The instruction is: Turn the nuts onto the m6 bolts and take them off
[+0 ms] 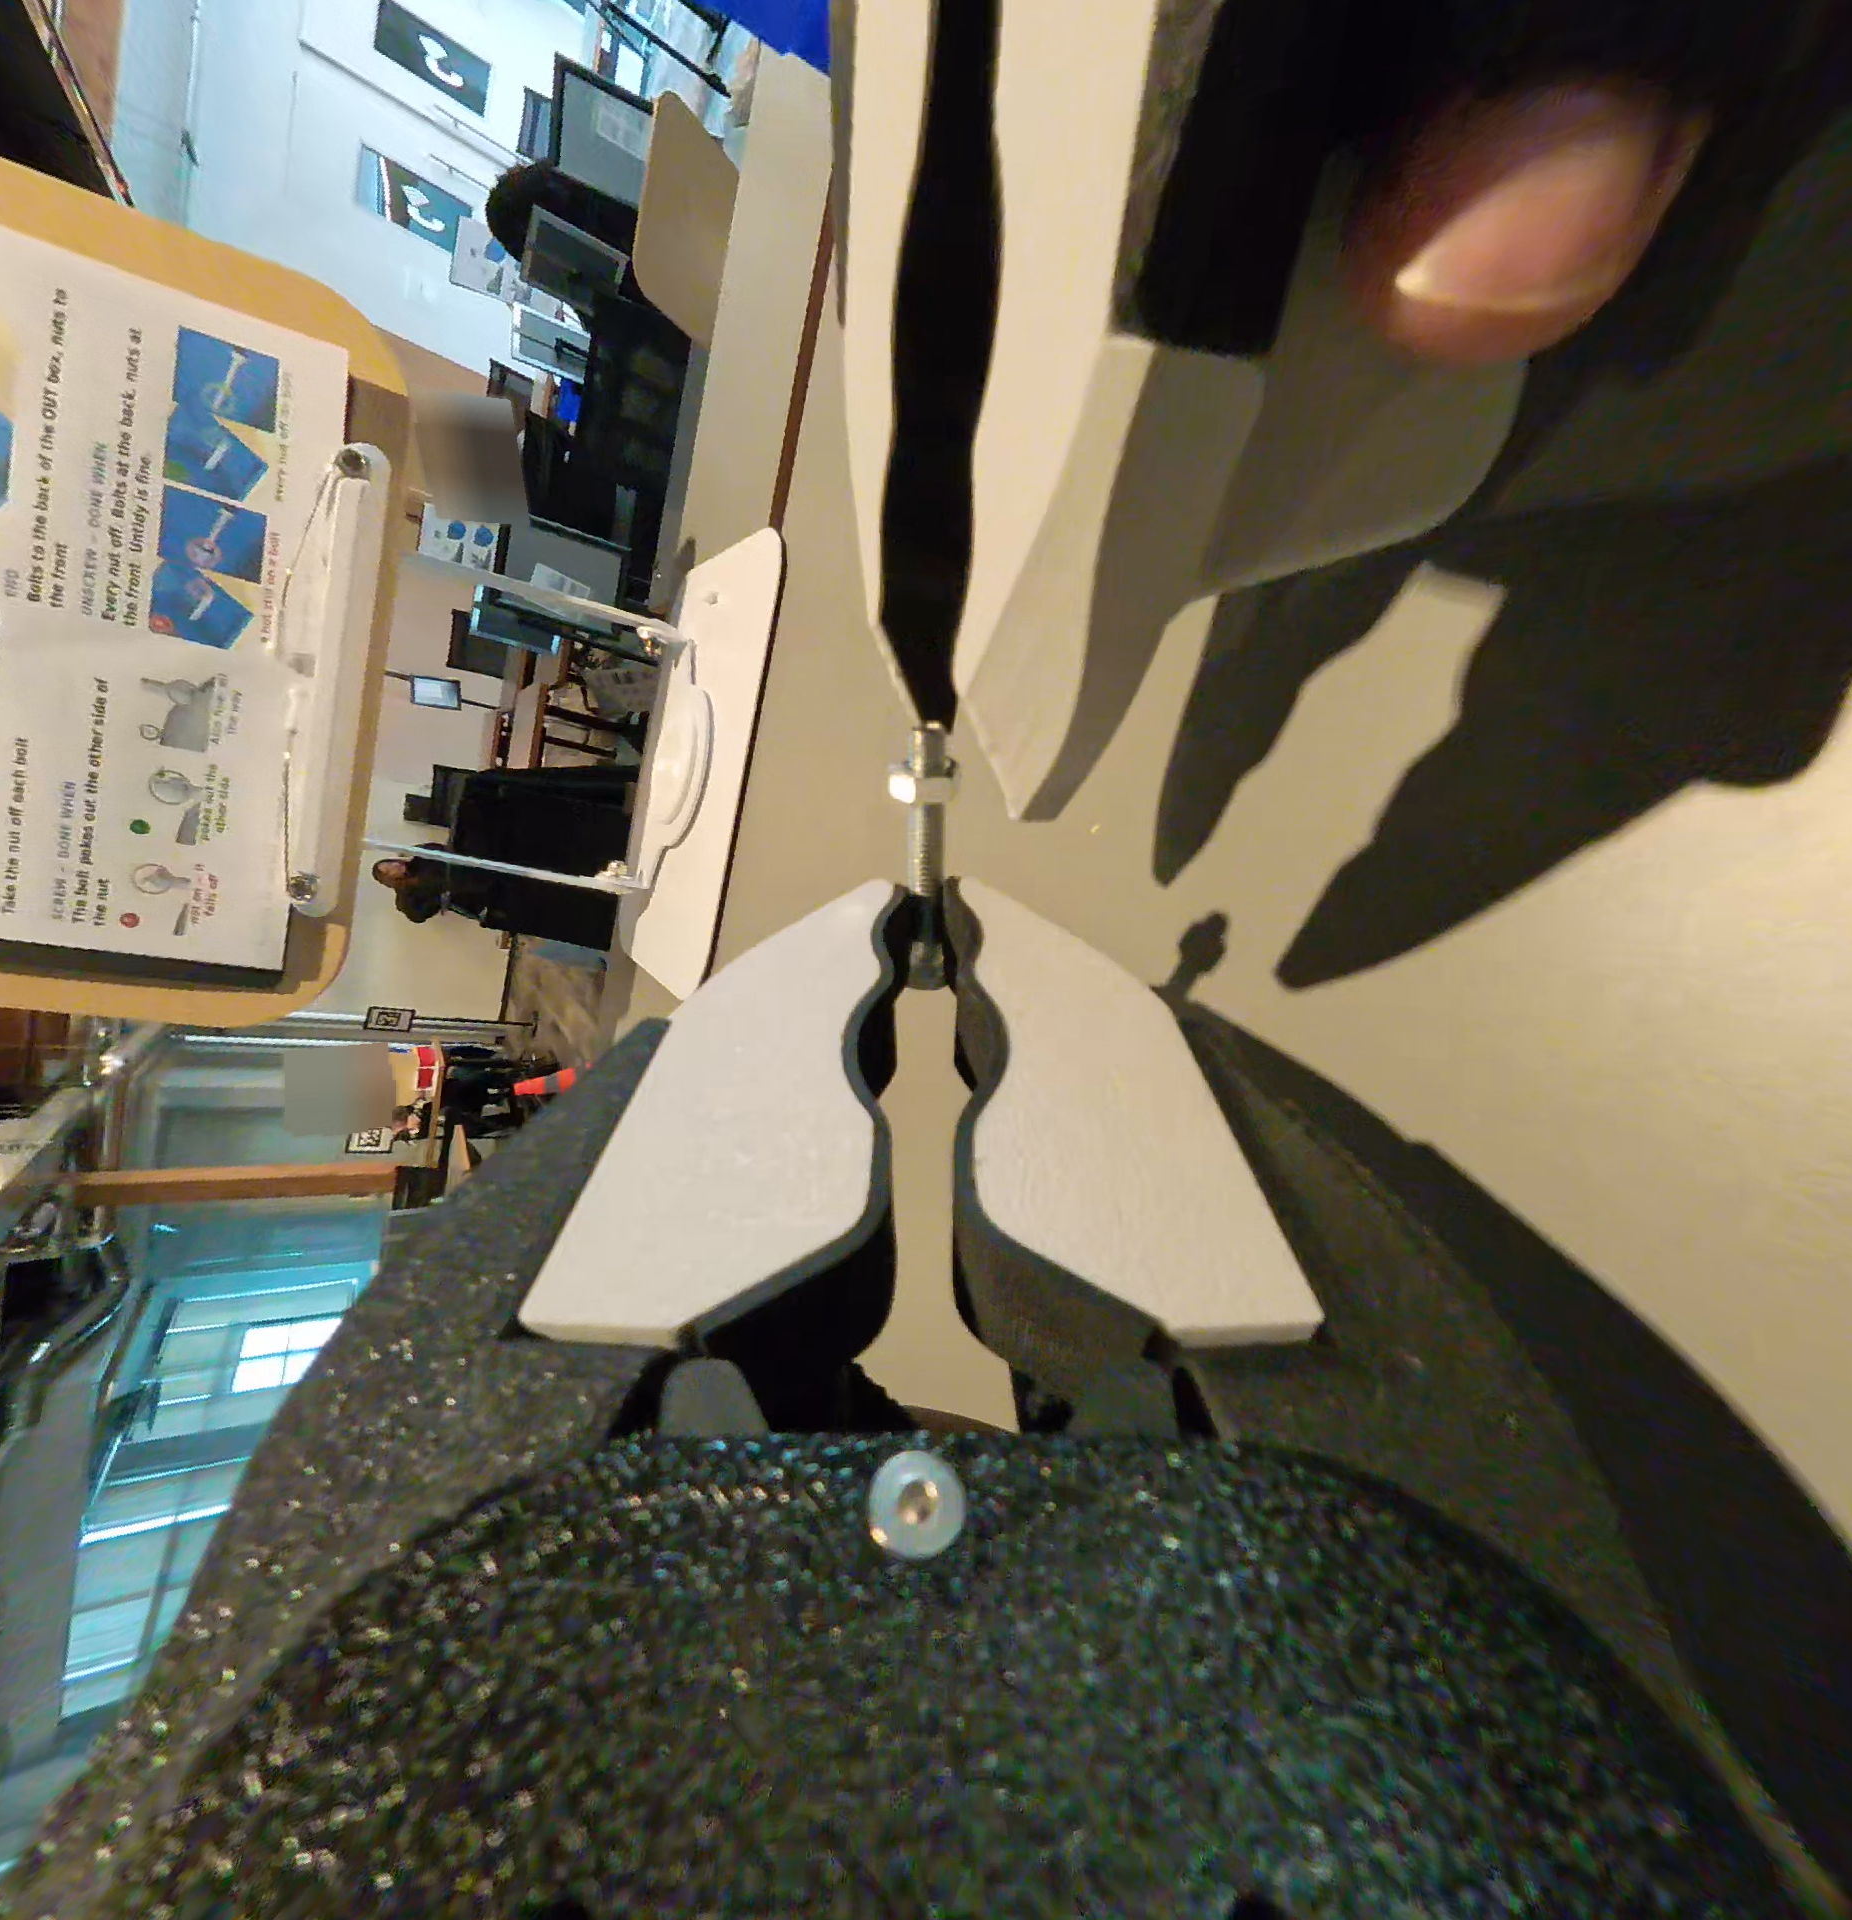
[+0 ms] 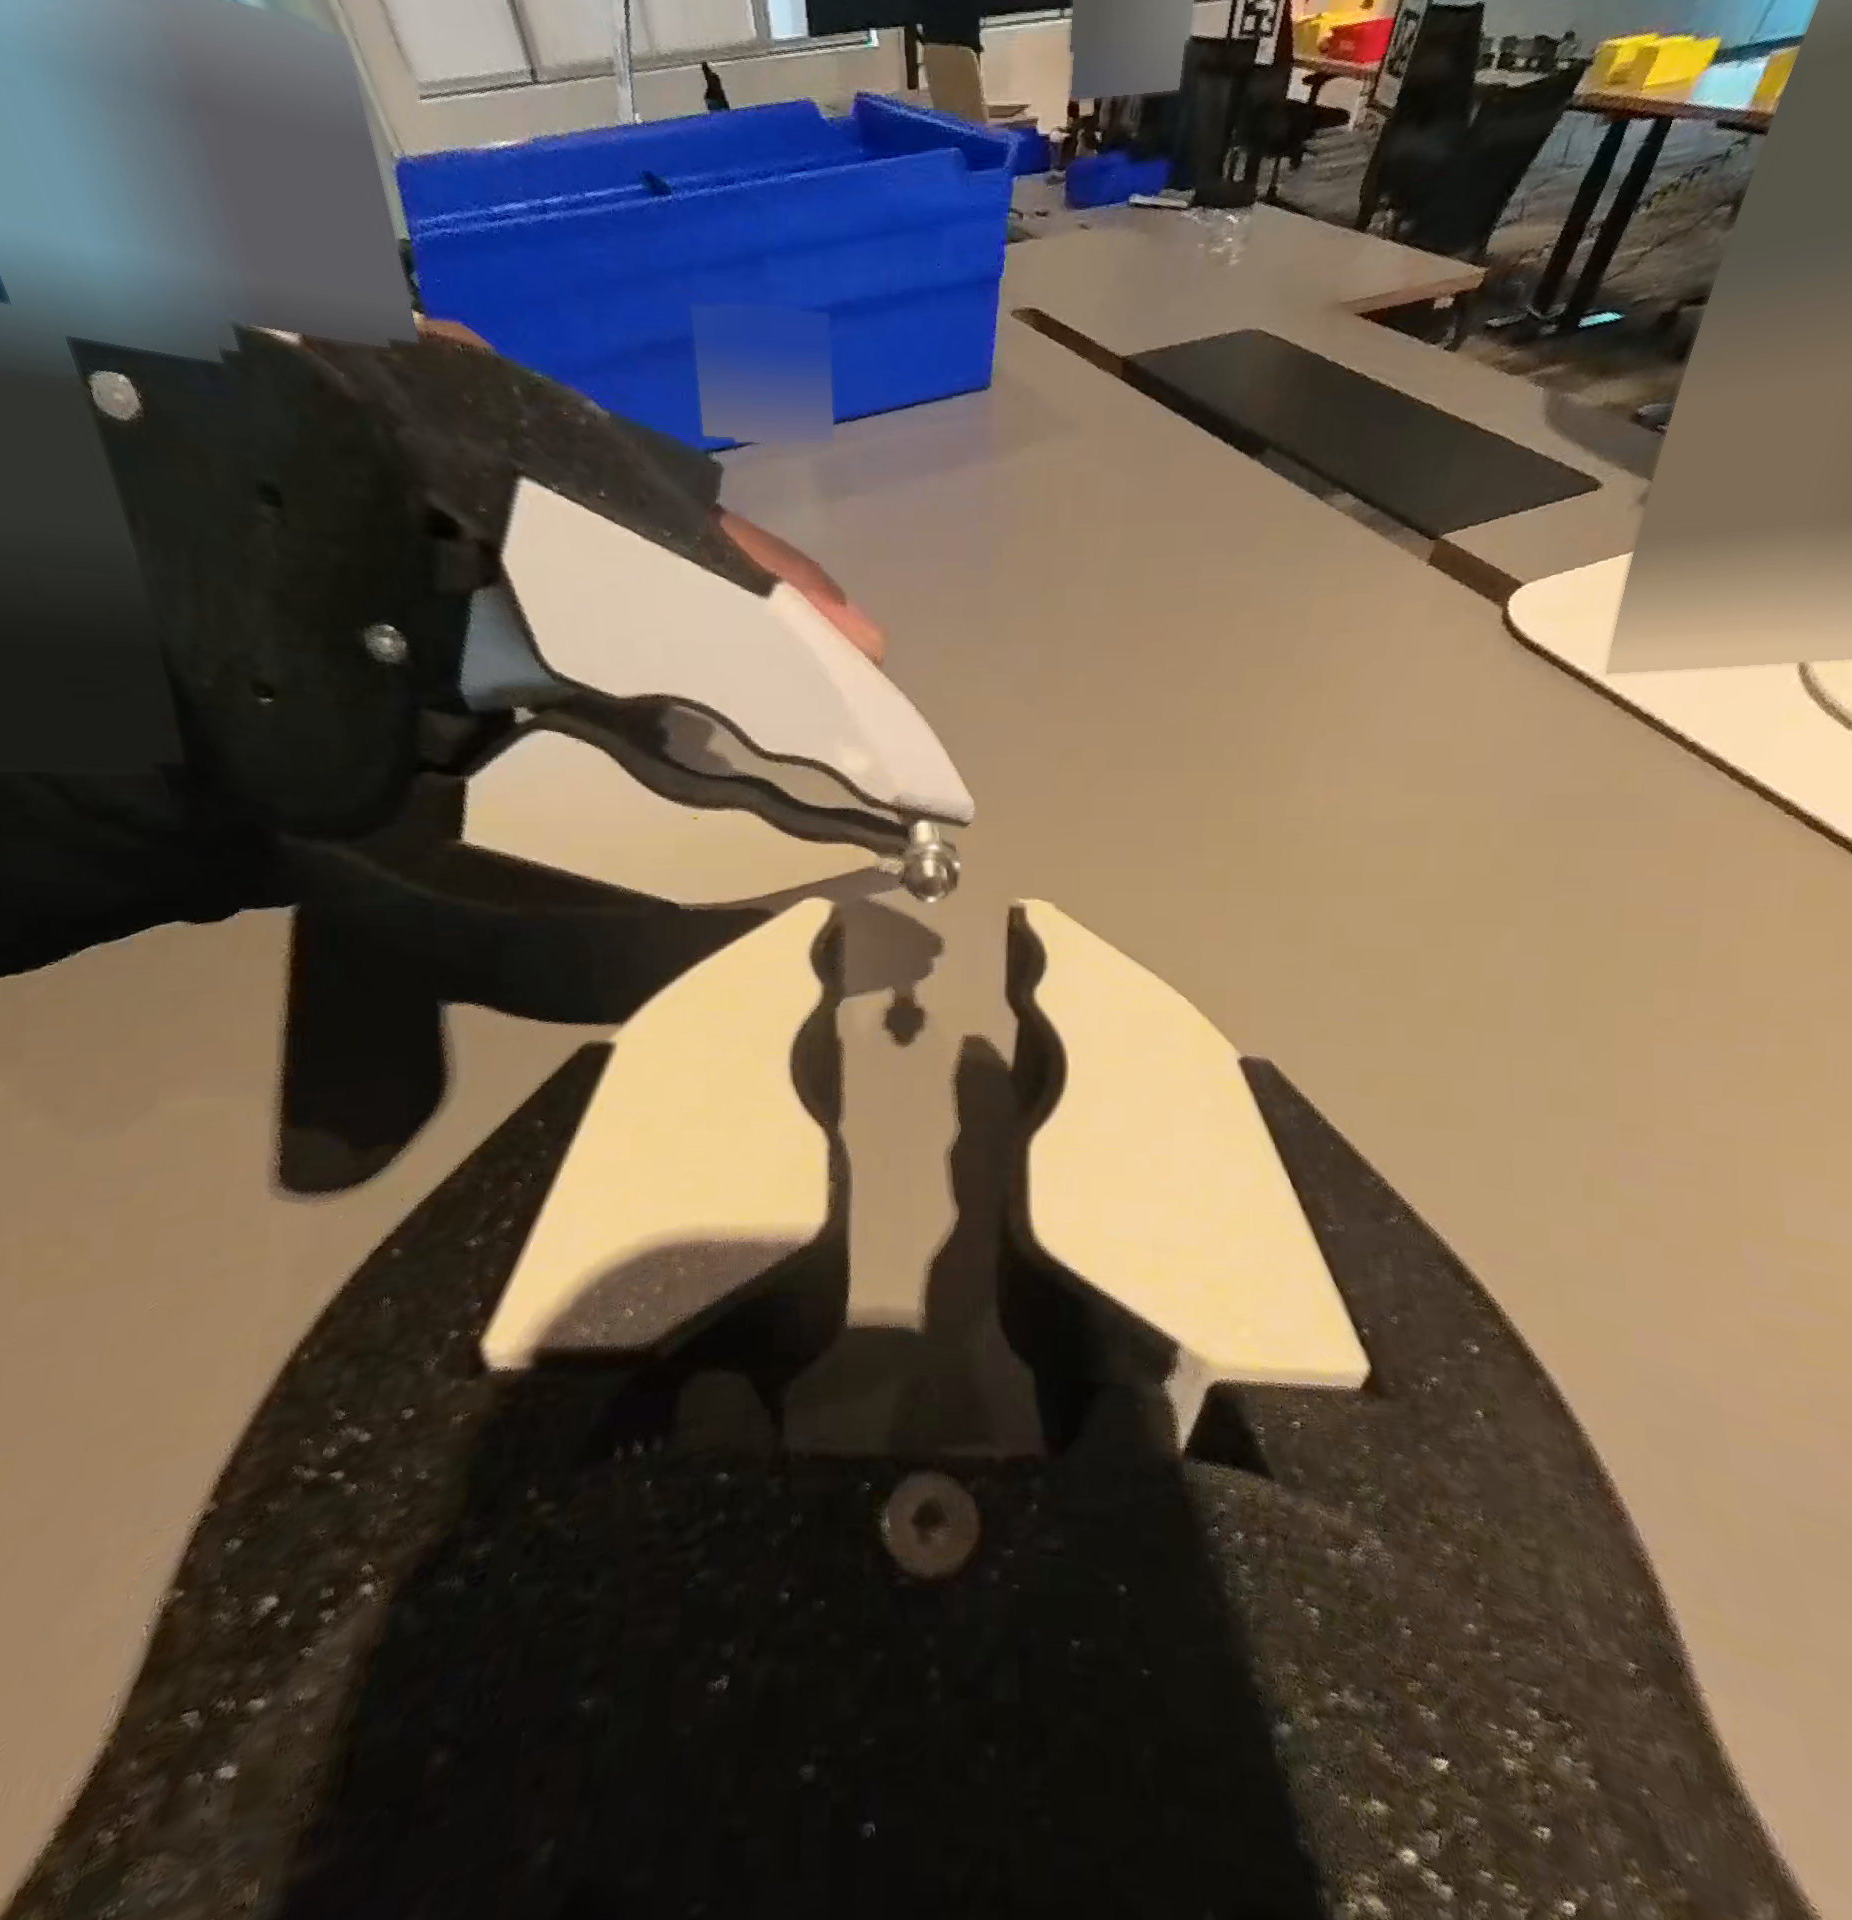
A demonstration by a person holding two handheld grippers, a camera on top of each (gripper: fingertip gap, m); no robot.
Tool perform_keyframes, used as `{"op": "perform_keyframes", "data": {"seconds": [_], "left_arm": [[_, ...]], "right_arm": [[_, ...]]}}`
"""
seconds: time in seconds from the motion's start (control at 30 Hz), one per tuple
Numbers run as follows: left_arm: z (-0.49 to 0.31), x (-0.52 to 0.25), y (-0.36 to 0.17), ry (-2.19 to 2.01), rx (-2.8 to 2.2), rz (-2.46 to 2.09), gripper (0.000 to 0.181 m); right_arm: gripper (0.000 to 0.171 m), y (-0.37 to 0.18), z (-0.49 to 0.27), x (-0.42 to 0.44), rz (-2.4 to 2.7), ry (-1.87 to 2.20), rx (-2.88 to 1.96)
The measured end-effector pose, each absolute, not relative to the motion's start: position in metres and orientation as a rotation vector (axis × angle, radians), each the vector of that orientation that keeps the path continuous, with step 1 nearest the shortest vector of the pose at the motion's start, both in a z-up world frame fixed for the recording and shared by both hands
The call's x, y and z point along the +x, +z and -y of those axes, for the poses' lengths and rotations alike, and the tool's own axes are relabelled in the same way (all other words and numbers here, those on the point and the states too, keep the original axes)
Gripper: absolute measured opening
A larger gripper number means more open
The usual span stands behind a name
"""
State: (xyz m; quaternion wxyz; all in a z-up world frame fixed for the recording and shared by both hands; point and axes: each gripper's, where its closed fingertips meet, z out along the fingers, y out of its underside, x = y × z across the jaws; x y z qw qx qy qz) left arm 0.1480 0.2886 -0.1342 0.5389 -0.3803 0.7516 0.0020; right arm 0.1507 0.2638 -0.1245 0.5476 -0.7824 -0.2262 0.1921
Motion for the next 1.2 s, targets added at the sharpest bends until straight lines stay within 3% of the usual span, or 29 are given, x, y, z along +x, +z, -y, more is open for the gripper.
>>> {"op": "perform_keyframes", "data": {"seconds": [0.37, 0.47, 0.63, 0.77, 0.87, 1.03, 1.2], "left_arm": [[-0.281, 0.151, -0.135, 0.001, -0.896, -1.801, 0.006], [-0.279, 0.152, -0.137, 0.005, -0.887, -1.811, 0.006], [-0.279, 0.153, -0.136, -0.005, -0.876, -1.804, 0.006], [-0.284, 0.153, -0.131, -0.055, -0.885, -1.754, 0.03], [-0.281, 0.155, -0.119, -0.218, -0.901, -1.681, 0.043], [-0.28, 0.156, -0.088, -0.458, -0.905, -1.473, 0.044], [-0.285, 0.163, -0.101, -0.426, -0.908, -1.41, 0.035]], "right_arm": [[0.024, -0.126, -0.265, 0.149, 0.543, 0.392, -1.863], [0.012, -0.127, -0.265, 0.147, 0.545, 0.376, -1.871], [0.01, -0.126, -0.265, 0.148, 0.547, 0.384, -1.876], [0.01, -0.112, -0.269, 0.161, 0.459, 0.349, -1.84], [0.01, -0.092, -0.269, 0.179, 0.377, 0.287, -1.798], [0.01, -0.027, -0.251, 0.209, 0.269, 0.201, -1.67], [0.01, 0.058, -0.188, 0.281, 0.172, -0.016, -1.565]]}}
